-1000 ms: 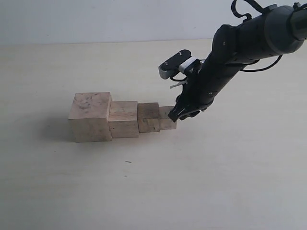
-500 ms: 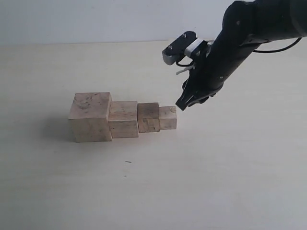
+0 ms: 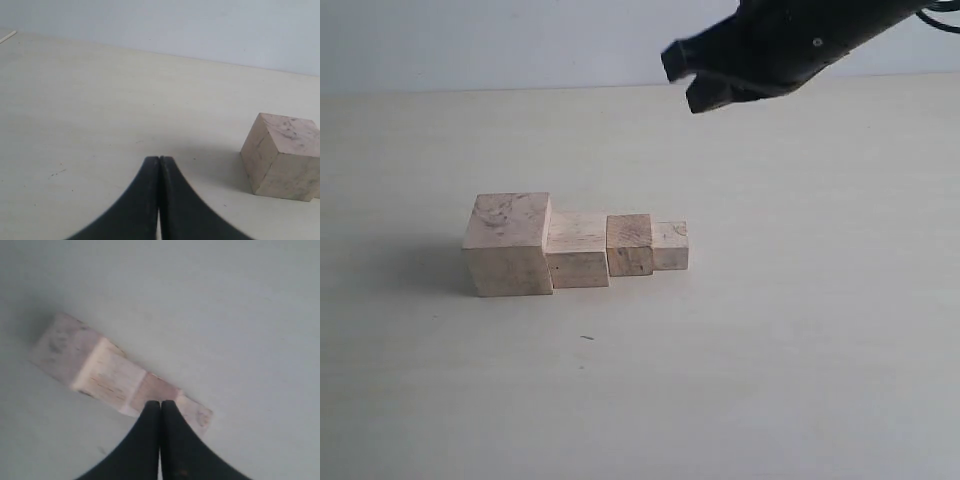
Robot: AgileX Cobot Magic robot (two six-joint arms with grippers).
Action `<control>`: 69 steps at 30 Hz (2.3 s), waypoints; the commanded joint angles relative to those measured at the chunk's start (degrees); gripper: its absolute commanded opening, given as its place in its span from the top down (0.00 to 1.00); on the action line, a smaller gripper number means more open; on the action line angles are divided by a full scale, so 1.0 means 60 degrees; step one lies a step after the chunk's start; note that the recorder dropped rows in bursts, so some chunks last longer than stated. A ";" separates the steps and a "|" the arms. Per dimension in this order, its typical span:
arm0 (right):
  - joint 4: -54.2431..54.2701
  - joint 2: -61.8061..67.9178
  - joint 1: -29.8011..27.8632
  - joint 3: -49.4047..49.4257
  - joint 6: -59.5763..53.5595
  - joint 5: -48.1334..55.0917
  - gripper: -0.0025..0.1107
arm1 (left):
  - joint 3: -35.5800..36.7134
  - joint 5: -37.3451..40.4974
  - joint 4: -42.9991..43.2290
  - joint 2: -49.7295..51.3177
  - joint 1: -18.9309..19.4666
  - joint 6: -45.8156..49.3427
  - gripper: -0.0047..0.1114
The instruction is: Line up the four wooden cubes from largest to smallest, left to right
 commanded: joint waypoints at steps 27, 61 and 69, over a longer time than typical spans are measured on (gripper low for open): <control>-0.3438 -0.4679 -0.1703 0.1571 0.2870 -0.1175 0.98 | 0.0034 -0.0053 -0.0047 -0.0041 -0.0010 0.0033 0.96; -0.3813 -1.4117 -0.5703 1.1533 0.2870 -0.4602 0.98 | 0.0034 -0.0053 -0.0047 -0.0041 -0.0010 0.0033 0.96; -0.3850 -1.4968 -0.5130 1.1592 0.2870 -0.3887 0.98 | 0.0034 -0.0053 -0.0047 -0.0041 -0.0010 0.0033 0.96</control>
